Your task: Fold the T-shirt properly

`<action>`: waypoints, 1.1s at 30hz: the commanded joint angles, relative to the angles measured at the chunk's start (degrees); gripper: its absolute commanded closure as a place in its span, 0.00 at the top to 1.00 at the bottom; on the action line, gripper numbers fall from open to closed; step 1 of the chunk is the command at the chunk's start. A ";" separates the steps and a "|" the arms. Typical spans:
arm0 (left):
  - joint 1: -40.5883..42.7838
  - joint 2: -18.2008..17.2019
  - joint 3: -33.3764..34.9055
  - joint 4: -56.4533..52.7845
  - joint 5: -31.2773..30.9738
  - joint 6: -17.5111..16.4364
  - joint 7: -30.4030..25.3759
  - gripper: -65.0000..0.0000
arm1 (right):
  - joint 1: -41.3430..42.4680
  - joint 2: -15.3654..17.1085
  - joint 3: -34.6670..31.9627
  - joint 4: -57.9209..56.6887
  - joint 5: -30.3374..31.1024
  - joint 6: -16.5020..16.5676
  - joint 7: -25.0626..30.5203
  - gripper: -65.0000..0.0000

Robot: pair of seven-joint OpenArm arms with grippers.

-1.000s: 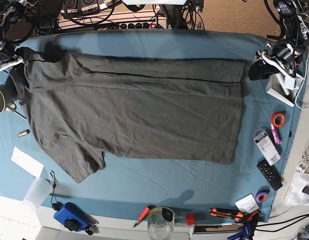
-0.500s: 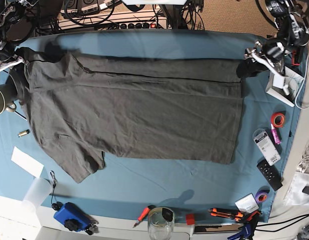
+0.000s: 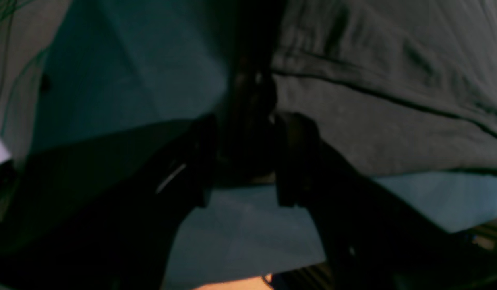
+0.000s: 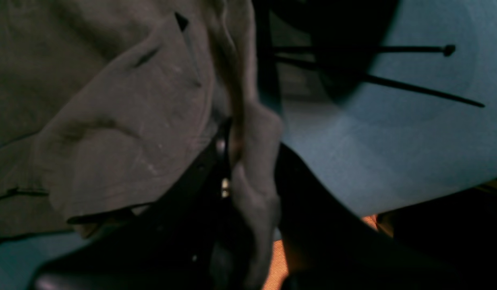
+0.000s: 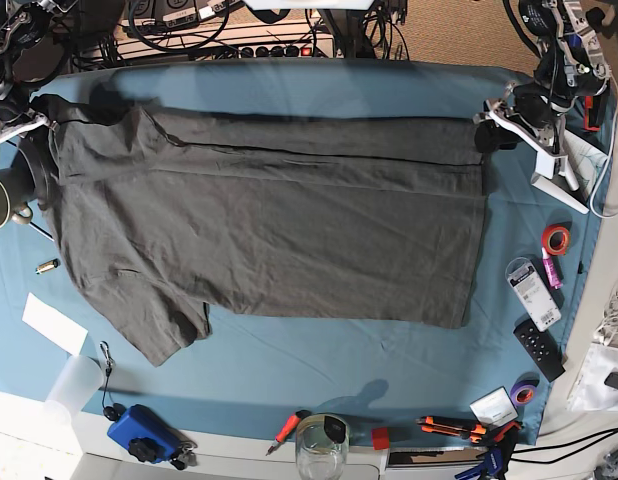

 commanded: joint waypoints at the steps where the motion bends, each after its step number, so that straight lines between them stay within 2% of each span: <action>1: -0.13 -0.48 -0.11 -0.07 -1.18 -0.04 0.24 0.37 | 0.17 1.49 0.46 1.01 0.96 0.35 0.79 0.00; 6: -0.11 -0.46 -0.09 -1.51 -5.05 -0.26 2.27 0.37 | 0.17 1.49 0.46 1.01 0.96 0.37 0.76 0.00; 14: -0.09 -0.46 -0.09 -1.51 -5.84 -0.22 4.42 0.27 | 0.17 1.49 0.46 1.01 0.98 0.37 0.76 0.00; 17: -0.09 -0.46 -0.09 -1.51 -5.84 -0.22 4.42 0.16 | 0.17 1.49 0.46 1.01 0.98 0.37 0.76 0.00; 19: -0.11 -0.48 -0.09 -1.49 -5.84 -0.22 4.39 0.01 | 0.17 1.49 0.46 1.01 0.98 0.35 0.81 0.00; 21: -0.11 -0.50 -0.11 -1.49 -5.84 -0.28 4.39 0.00 | 0.17 1.49 0.46 1.01 1.03 0.37 0.96 0.00; 24: -0.11 -0.52 -0.13 -1.40 -5.84 -3.50 4.46 0.00 | 0.17 1.49 0.48 1.01 3.15 0.37 1.42 0.00; 28: -0.11 -0.52 -1.57 -0.20 -5.81 -3.67 5.53 0.00 | 0.20 1.46 0.48 1.01 4.83 1.55 1.75 0.00; 33: 0.04 -0.81 -6.97 2.10 -5.90 -3.69 5.92 0.00 | 0.17 1.46 0.46 1.01 5.22 1.70 1.70 0.00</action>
